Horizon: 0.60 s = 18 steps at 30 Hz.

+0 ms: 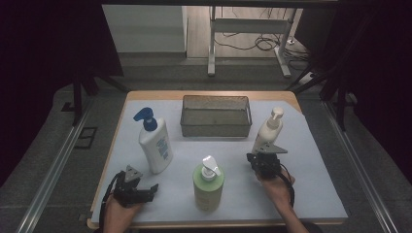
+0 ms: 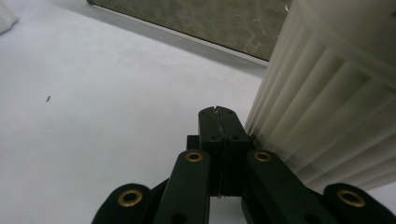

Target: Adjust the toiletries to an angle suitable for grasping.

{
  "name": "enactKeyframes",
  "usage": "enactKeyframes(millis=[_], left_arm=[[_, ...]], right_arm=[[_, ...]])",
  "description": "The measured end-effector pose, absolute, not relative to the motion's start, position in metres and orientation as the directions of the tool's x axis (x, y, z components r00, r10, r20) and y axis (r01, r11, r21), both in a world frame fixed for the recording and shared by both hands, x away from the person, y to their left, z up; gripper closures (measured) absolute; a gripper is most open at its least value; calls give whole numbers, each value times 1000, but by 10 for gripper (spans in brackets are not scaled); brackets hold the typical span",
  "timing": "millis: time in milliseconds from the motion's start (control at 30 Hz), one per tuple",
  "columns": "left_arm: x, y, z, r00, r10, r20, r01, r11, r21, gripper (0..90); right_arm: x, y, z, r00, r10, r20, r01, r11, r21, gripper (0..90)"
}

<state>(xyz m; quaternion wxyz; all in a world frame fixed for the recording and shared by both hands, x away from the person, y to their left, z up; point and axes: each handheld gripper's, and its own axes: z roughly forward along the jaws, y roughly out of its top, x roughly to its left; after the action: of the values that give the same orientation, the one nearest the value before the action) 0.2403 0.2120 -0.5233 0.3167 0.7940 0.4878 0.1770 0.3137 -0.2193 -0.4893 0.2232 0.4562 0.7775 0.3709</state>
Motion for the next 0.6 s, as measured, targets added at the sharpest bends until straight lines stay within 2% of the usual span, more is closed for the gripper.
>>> enactKeyframes(millis=[600], left_arm=[[240, 212, -523, 461, 887, -28, 663, -323, 676, 122]], right_arm=[[306, -257, -488, -447, 894, -9, 568, 292, 770, 894]])
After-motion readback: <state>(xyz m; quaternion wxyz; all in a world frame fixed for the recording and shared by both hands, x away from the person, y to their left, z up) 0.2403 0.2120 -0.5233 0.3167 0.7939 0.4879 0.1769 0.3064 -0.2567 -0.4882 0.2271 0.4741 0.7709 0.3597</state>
